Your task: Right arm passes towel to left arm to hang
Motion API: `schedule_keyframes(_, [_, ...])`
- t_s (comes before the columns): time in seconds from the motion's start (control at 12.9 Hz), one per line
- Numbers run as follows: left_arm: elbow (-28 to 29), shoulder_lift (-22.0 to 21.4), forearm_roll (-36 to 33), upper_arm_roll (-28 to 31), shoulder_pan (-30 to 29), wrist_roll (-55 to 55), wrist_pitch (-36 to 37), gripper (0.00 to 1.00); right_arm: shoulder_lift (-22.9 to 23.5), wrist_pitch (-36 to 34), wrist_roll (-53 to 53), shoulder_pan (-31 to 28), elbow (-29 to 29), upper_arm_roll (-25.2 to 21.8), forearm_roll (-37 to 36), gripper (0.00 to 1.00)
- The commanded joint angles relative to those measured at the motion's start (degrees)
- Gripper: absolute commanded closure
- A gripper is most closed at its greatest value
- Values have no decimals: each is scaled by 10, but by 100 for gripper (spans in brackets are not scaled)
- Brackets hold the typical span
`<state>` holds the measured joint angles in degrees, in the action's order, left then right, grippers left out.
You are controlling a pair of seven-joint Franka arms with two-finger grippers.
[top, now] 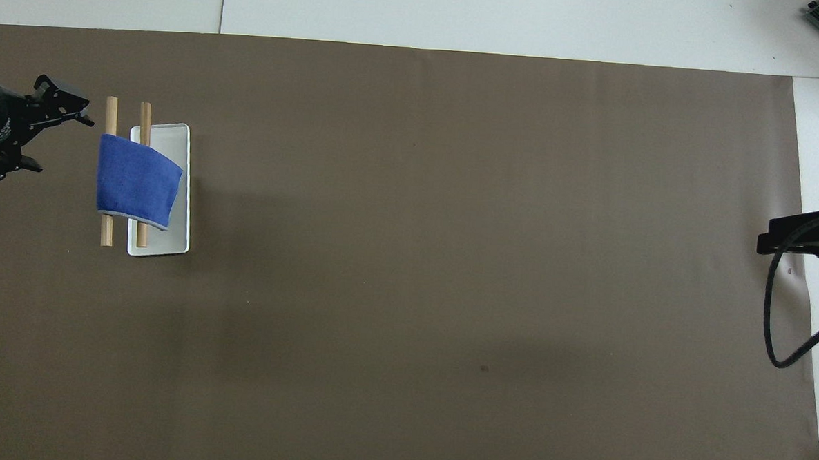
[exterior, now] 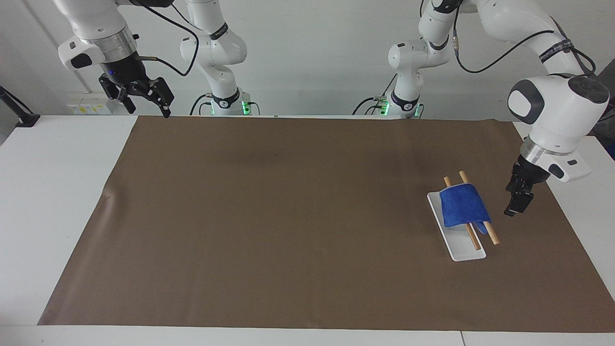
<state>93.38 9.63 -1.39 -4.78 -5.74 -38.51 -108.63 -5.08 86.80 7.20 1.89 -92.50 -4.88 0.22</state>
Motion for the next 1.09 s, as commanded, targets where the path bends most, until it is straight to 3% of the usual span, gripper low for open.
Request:
schedule_keyframes(0.0, [0, -56, 6, 3, 1, 86, 69, 0, 6, 1, -2, -1, -11, 1, -15, 0])
schedule_keyframes(0.31, [0, -119, 2, 3, 3, 249, 180, 0, 2, 2, -18, -2, -8, 1, -15, 0])
schedule_keyframes(0.85, [-11, -130, -3, -6, 6, 272, 175, 0, -5, 5, -18, -5, -23, 0, -5, 0])
schedule_keyframes(1.01, [-13, -132, -5, -4, 5, 356, 177, 0, -7, 5, -17, -3, -27, 1, -6, 0])
